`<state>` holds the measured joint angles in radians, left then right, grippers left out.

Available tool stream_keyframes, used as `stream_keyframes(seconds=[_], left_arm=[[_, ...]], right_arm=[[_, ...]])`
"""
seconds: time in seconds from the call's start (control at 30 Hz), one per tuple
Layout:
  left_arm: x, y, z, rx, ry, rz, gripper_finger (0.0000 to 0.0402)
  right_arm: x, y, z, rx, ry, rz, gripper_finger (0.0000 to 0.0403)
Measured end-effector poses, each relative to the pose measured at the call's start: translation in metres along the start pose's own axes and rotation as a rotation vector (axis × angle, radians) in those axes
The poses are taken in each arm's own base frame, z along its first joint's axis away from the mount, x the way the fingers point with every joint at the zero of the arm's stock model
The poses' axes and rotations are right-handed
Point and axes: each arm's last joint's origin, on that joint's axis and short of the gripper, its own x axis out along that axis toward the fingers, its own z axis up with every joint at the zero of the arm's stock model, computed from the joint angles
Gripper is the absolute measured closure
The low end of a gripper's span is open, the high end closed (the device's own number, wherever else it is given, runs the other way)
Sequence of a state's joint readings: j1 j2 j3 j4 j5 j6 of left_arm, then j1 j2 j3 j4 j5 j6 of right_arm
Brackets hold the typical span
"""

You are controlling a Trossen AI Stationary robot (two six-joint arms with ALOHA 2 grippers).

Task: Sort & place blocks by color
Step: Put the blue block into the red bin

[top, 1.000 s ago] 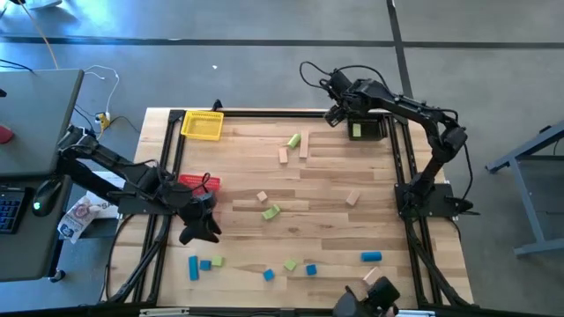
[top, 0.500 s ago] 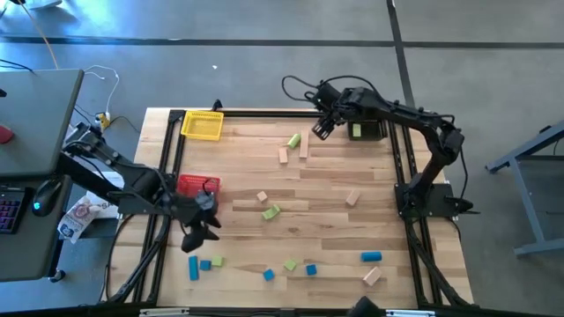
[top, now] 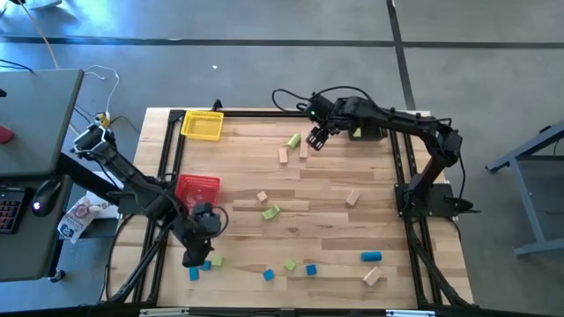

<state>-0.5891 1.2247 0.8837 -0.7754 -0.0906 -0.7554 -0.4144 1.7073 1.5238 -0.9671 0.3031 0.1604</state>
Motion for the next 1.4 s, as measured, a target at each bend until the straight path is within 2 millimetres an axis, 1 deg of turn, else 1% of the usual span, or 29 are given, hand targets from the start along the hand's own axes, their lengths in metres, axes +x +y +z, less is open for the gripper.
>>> stream_keyframes(seconds=[0.23, 0.47, 0.7, 1.17, 1.4], left_arm=[[0.015, -0.013, -0.014, -0.036, 0.085, 0.050, 0.0213], [0.040, -0.028, -0.029, -0.030, 0.192, 0.089, 0.0213], [0.059, -0.036, -0.032, -0.029, 0.226, 0.085, 0.0213], [0.078, -0.039, -0.036, -0.035, 0.288, 0.093, 0.0213], [0.082, -0.039, -0.038, -0.028, 0.295, 0.111, 0.0213]], right_arm=[[0.000, 0.002, 0.000, 0.018, -0.004, 0.002, 0.0190], [0.000, 0.002, 0.000, 0.019, -0.002, 0.002, 0.0190], [0.000, 0.002, 0.000, 0.019, -0.003, 0.002, 0.0190], [0.000, 0.002, 0.000, 0.020, -0.004, 0.002, 0.0190], [0.000, 0.002, 0.000, 0.020, -0.007, 0.002, 0.0190]])
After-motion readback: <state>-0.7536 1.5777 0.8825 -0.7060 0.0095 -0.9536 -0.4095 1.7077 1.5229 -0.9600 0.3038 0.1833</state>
